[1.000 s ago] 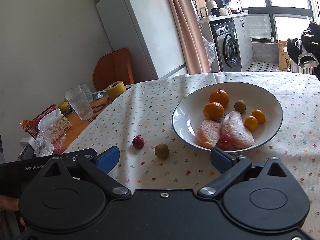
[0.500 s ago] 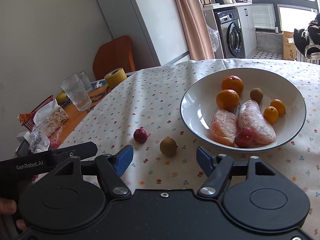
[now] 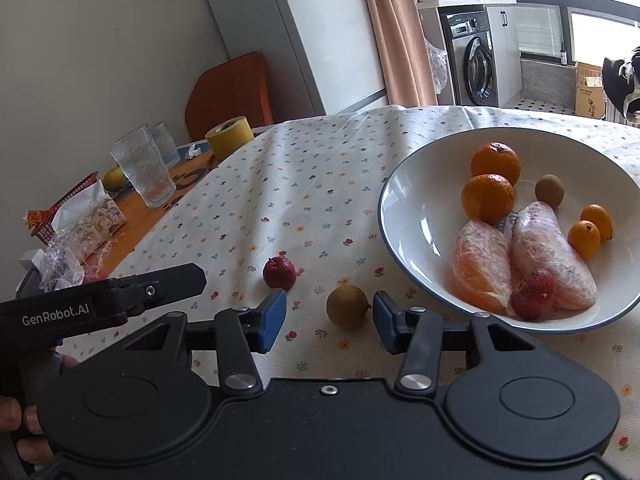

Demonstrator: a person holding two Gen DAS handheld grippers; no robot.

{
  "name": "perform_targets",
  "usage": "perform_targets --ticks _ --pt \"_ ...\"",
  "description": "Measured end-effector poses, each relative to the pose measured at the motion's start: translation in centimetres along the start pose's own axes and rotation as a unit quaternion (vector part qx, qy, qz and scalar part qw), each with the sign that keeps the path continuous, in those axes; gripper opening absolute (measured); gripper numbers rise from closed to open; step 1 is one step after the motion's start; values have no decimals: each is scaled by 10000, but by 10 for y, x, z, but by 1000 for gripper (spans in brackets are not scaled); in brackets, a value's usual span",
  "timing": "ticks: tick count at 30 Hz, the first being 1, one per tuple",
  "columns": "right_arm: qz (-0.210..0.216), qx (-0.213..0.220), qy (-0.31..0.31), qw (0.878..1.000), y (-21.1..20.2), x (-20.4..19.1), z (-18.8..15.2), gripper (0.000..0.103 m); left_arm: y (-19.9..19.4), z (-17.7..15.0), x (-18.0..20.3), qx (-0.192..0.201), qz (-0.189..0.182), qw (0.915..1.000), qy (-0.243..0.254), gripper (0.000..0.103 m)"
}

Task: Organize fruits
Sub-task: 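Grasp the kiwi with the right gripper while the left grasps the small red fruit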

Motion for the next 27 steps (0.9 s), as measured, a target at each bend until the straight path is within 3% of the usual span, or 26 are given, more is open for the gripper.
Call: perform_targets --ticks 2,9,27 --pt "-40 18 12 10000 4 2 0 22 3 1 1 -21 -5 10000 31 70" --pt "383 79 215 9990 -4 6 2 21 15 2 5 -118 131 9997 159 59" --pt "483 358 402 9974 -25 30 18 21 61 0 34 -405 104 9984 383 37"
Point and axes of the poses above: each gripper's, at about its wrist camera, not at the fingertips, and y roughly the way its jaws point, x to its right, z to its top, the point moved 9 cm from there along y, roughly the way its jaws point, and after that the axes turned 13 degrees about -z, right-handed, at the moved point
